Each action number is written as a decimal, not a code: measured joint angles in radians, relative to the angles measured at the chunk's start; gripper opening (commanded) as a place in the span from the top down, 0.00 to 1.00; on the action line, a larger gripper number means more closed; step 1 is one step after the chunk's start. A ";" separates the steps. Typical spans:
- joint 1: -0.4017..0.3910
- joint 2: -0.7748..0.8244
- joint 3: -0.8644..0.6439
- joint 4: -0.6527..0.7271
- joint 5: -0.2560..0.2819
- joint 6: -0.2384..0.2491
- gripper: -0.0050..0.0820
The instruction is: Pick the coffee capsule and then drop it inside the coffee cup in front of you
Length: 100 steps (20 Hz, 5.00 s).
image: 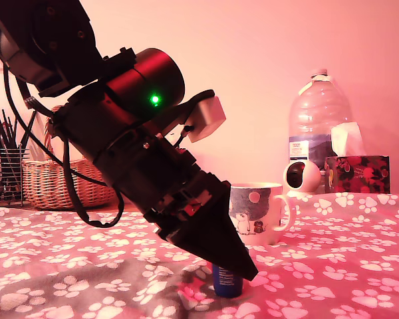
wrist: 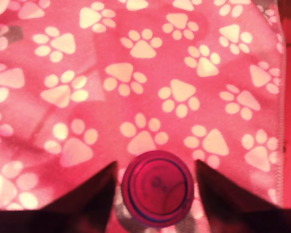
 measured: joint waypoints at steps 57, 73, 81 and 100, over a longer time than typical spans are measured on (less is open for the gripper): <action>0.166 -0.112 0.145 0.121 -0.064 -0.131 0.60; 0.167 -0.039 0.486 -0.150 -0.040 -0.130 0.60; 0.167 0.109 0.676 -0.287 -0.034 -0.130 0.60; 0.131 0.282 0.781 -0.369 -0.052 -0.114 0.60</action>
